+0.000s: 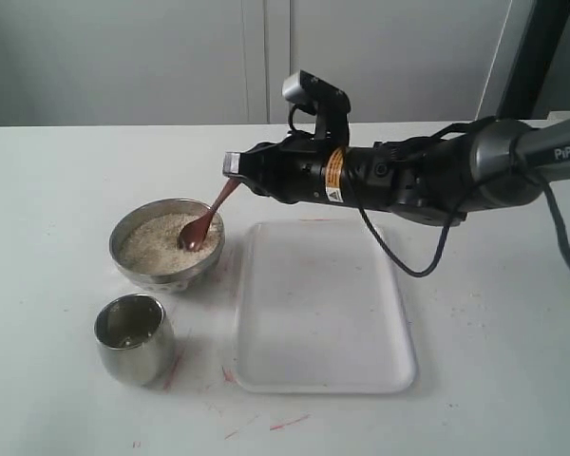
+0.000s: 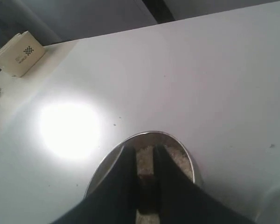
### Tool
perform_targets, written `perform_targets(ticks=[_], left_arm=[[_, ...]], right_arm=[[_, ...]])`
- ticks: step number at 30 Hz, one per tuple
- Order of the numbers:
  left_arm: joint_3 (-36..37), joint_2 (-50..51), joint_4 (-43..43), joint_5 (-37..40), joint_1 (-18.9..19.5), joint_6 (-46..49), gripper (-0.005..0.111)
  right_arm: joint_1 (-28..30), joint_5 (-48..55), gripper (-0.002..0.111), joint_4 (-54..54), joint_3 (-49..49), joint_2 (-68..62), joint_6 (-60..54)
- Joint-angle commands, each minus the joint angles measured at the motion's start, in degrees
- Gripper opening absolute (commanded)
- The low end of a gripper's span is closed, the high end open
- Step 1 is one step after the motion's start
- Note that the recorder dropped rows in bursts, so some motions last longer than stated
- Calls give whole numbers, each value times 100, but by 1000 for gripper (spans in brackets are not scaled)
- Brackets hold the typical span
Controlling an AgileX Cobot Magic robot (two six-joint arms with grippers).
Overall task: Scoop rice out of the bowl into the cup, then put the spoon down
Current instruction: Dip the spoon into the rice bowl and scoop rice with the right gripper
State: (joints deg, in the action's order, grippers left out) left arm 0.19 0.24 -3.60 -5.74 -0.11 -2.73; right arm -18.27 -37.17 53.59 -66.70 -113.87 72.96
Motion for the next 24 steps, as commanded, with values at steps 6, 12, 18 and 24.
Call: perform_targets(ticks=[6,12,18,24], left_arm=[[-19,-24,-22,-27,-7,-8,14],[-19,-24,-22,-27,-7,-8,14],[-19,-24,-22,-27,-7,-8,14],[-19,-24,-22,-27,-7,-8,14]], right_arm=[[1,-237,0,23,-294,-392,1050],[1,-299,0,-17,-408,-615,1798],[1,-288,0,-278,-408,-686,2105],[114,-346,0,-252,-408,-686,2150]])
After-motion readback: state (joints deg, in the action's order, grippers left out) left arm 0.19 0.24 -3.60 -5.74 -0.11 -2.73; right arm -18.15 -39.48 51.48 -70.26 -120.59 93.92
